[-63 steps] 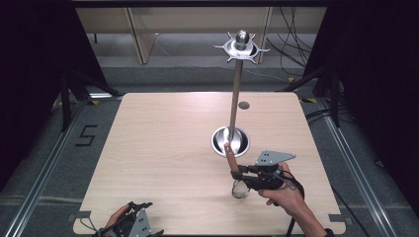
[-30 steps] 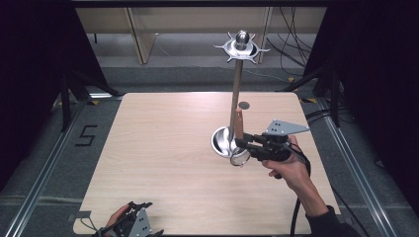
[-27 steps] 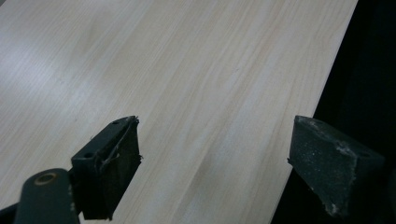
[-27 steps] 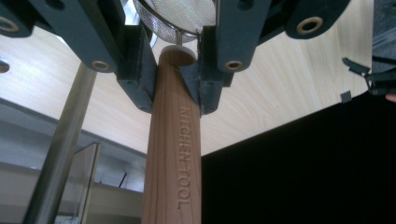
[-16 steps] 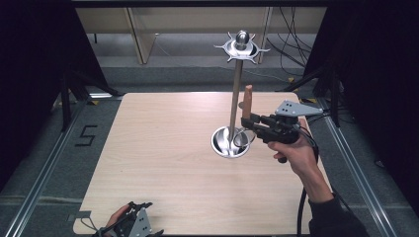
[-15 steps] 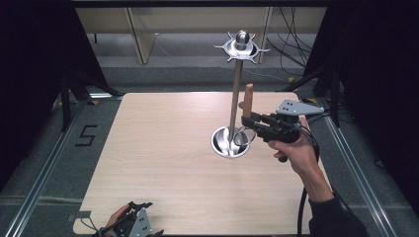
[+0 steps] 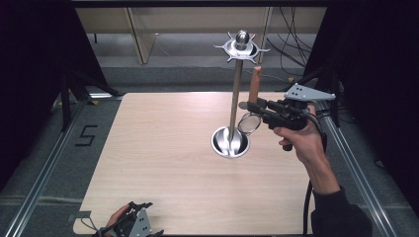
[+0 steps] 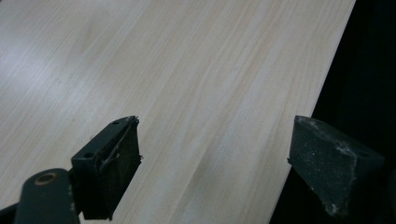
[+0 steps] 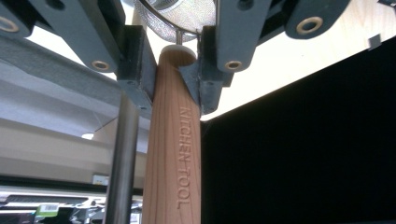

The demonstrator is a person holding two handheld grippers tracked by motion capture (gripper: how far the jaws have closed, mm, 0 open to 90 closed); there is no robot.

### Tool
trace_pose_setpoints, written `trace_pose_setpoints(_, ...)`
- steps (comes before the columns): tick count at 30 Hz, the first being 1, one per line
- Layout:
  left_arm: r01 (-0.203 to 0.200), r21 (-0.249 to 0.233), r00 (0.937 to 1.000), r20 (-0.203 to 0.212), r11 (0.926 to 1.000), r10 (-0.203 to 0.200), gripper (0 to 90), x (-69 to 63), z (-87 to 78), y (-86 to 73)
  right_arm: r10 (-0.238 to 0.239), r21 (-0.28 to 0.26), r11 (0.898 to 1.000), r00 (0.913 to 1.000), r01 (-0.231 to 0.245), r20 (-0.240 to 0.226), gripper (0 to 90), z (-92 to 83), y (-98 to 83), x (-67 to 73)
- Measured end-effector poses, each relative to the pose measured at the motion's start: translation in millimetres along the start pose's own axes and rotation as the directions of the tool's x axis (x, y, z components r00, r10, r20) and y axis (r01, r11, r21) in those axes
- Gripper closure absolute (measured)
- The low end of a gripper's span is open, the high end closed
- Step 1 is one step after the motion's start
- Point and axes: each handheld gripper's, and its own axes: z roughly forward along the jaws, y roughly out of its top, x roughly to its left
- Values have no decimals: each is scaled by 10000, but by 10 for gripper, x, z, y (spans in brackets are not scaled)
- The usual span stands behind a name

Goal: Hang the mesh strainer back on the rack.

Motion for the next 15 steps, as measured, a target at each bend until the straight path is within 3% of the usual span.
trace_pose_setpoints(15,-40,14,10000,-91,10000,40,157,-2,4,-1,241,124,9996,9993,-244,279,711,102,148,-102)
